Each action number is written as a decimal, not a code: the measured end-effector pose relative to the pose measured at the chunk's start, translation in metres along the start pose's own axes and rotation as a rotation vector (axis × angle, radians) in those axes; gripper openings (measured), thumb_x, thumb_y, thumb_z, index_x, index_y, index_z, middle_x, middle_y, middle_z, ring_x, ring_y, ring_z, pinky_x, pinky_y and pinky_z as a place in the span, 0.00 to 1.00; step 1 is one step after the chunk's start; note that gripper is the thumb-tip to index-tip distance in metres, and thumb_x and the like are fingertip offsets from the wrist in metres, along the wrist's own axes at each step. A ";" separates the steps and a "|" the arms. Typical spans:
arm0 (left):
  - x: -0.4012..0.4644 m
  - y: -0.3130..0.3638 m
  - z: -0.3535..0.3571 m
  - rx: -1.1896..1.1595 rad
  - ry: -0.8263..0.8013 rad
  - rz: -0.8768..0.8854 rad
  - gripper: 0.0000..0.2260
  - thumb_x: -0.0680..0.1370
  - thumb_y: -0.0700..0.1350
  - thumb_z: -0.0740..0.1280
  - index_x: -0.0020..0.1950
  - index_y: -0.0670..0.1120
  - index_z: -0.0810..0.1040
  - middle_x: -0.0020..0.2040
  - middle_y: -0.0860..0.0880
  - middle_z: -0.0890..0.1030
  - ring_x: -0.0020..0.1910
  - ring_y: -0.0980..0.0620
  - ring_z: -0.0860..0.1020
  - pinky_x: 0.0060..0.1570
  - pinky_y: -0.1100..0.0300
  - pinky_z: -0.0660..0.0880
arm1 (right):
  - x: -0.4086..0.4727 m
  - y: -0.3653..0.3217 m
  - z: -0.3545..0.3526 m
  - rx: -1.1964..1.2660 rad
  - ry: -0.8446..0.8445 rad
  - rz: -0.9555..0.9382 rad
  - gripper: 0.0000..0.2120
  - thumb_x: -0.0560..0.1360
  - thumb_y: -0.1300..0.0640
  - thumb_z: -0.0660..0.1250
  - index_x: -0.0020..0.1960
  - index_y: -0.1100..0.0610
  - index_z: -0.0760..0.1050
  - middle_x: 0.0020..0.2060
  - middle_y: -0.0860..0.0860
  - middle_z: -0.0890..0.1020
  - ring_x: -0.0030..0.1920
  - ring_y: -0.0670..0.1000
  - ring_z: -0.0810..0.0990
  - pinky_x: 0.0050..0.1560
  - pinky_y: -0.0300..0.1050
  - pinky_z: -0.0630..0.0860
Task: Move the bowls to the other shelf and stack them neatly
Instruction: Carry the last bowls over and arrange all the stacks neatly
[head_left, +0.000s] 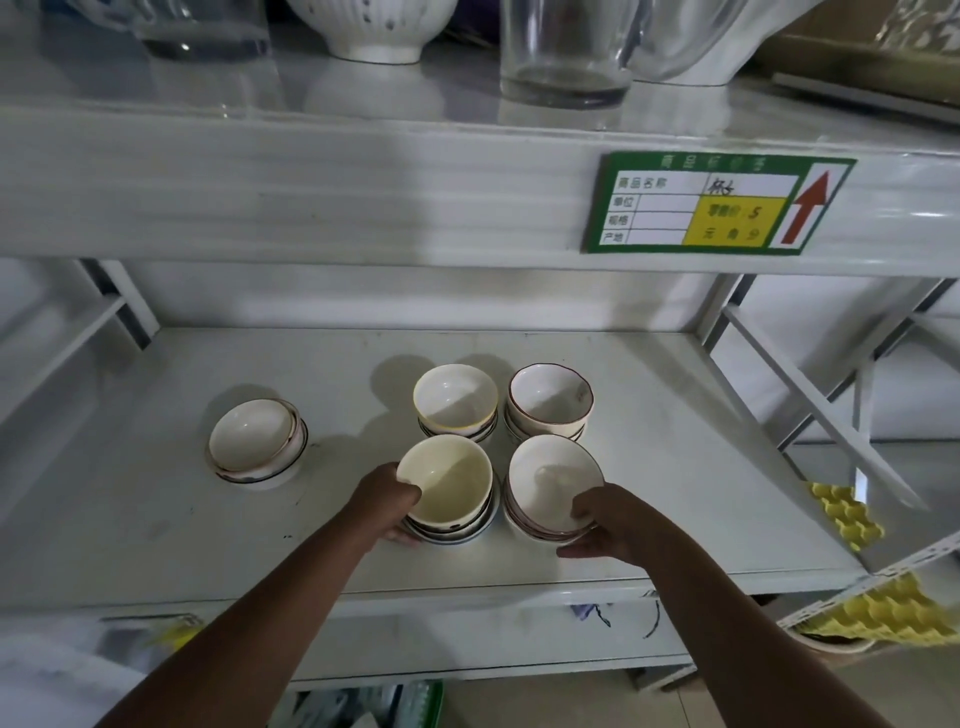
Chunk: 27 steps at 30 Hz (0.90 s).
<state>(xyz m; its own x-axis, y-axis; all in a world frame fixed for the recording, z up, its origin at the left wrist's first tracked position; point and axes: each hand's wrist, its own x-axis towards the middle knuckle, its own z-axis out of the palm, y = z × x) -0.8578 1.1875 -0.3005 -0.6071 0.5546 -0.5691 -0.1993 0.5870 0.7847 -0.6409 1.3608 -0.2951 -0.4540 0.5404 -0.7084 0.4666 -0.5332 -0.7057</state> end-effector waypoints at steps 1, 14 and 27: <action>0.000 0.000 -0.001 0.006 0.007 -0.001 0.22 0.73 0.35 0.58 0.66 0.43 0.72 0.60 0.38 0.74 0.48 0.33 0.80 0.36 0.38 0.81 | -0.001 0.001 0.001 0.003 0.000 -0.002 0.20 0.75 0.71 0.58 0.66 0.66 0.67 0.52 0.63 0.74 0.47 0.64 0.79 0.51 0.65 0.81; 0.002 -0.009 -0.044 -0.003 0.162 -0.019 0.20 0.74 0.35 0.58 0.65 0.43 0.72 0.60 0.38 0.74 0.49 0.32 0.79 0.36 0.39 0.81 | -0.002 0.009 0.012 0.092 -0.011 -0.013 0.17 0.76 0.72 0.56 0.63 0.64 0.68 0.51 0.62 0.74 0.48 0.63 0.78 0.43 0.61 0.83; 0.018 0.014 -0.058 -0.276 0.403 -0.002 0.22 0.76 0.31 0.56 0.70 0.42 0.66 0.58 0.40 0.71 0.39 0.38 0.78 0.22 0.44 0.75 | -0.005 0.008 0.013 0.081 0.019 -0.012 0.19 0.76 0.72 0.56 0.66 0.67 0.68 0.50 0.63 0.75 0.47 0.64 0.79 0.55 0.67 0.79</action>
<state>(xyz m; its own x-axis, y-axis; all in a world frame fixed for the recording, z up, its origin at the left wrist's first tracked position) -0.9164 1.1718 -0.2858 -0.8449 0.2494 -0.4732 -0.3643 0.3796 0.8504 -0.6449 1.3453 -0.2970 -0.4446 0.5586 -0.7002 0.3976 -0.5774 -0.7131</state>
